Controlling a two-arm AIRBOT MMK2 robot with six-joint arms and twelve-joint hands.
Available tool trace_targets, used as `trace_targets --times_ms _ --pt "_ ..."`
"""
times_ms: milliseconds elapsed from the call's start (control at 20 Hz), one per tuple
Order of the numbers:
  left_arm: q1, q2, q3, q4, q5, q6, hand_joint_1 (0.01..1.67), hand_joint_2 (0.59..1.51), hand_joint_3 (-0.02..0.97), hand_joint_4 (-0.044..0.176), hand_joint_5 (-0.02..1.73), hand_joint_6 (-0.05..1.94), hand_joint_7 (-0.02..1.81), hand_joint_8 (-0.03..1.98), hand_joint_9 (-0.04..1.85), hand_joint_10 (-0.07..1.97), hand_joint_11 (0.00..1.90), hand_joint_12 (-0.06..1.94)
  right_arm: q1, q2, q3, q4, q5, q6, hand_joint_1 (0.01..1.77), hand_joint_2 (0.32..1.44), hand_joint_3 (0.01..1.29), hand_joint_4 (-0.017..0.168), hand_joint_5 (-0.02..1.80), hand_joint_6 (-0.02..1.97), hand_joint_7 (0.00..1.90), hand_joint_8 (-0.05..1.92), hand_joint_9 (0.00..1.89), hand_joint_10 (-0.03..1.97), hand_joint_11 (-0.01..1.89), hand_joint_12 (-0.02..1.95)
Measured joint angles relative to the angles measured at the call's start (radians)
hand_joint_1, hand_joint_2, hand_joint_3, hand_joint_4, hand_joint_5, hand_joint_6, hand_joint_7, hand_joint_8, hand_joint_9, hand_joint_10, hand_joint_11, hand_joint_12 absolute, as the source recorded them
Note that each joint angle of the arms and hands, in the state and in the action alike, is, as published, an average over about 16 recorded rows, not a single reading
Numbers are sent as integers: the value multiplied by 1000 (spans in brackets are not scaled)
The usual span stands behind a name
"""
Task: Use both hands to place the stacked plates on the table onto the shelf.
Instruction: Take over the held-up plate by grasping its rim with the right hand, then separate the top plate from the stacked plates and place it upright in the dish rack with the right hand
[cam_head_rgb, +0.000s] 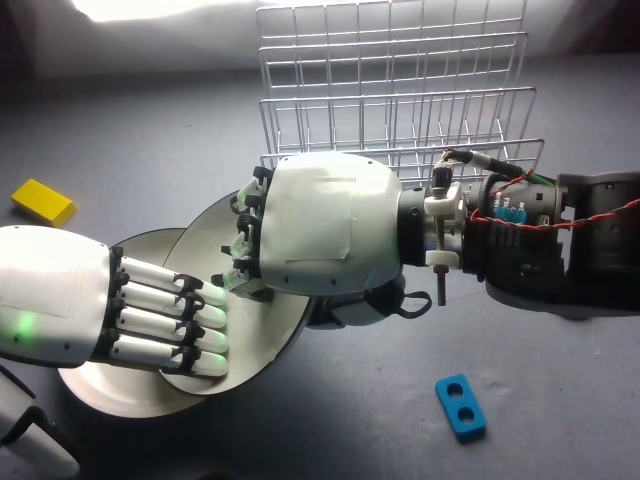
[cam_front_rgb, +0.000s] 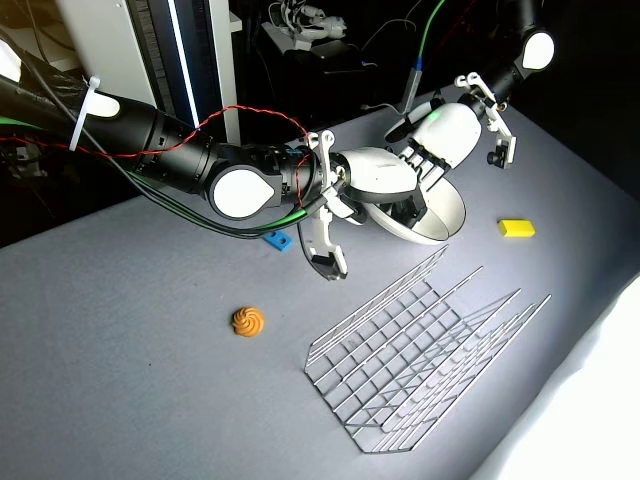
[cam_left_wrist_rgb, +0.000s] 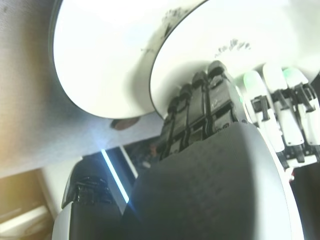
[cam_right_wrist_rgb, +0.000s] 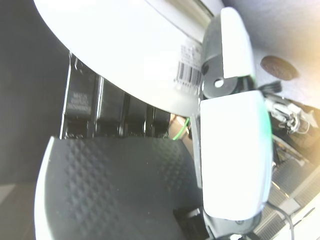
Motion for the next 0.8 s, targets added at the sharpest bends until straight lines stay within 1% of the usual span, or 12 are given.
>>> trace_targets --times_ms 100,200,500,800 --pt "-10 4 5 -3 -7 -7 16 1157 23 -3 5 4 18 4 16 10 16 -1 1 -1 1 0 8 -2 1102 998 11 -4 823 862 954 573 1133 121 791 1239" --pt "-21 9 12 -7 -14 -14 16 1158 23 -2 8 6 18 4 17 10 16 -1 2 -2 2 0 14 -2 1105 985 11 -6 843 905 973 649 1166 152 811 1232" --pt "-58 24 43 -28 -35 -39 16 1158 23 2 17 11 19 3 17 10 15 0 14 -3 1 1 15 -1 1112 970 10 -2 907 810 1022 743 1203 271 800 1241" --pt "-81 40 93 -50 -48 -65 16 1159 23 3 21 8 20 0 16 10 15 0 41 -1 -17 2 3 -3 1126 970 11 6 941 784 1054 772 1200 360 783 1244"
